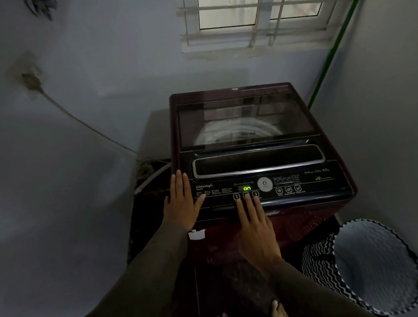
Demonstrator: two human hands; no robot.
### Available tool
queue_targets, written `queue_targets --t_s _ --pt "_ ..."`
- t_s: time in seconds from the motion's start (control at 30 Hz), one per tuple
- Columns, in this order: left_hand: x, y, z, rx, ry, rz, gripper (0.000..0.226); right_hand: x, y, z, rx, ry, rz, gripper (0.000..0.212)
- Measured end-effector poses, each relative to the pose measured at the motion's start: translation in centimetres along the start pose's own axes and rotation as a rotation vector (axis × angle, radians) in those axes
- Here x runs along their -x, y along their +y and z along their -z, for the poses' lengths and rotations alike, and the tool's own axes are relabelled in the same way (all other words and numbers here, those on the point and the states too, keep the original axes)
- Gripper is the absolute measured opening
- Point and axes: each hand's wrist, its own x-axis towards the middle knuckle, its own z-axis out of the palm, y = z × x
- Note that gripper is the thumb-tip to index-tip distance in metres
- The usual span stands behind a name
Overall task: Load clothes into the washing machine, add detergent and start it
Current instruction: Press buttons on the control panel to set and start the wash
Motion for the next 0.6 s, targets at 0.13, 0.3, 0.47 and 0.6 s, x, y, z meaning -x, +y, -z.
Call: queue_targets --t_s 0.13,0.3,0.47,0.6 --pt "-0.1 -0.06 -0.03 -0.002 0.0 0.003 0.086 -0.02 0.25 0.06 0.001 0.001 0.006 0.095" --pt "-0.11 -0.1 -0.02 -0.001 -0.004 0.008 0.091 -0.08 0.36 0.21 0.011 -0.018 0.006 0.094" --pt "-0.01 0.09 0.14 0.0 -0.006 0.005 0.087 -0.09 0.26 0.5 0.032 -0.014 0.008 0.094" --pt "-0.1 -0.11 -0.04 -0.001 0.005 -0.001 0.092 -0.18 0.06 0.46 0.072 -0.029 -0.001 0.094"
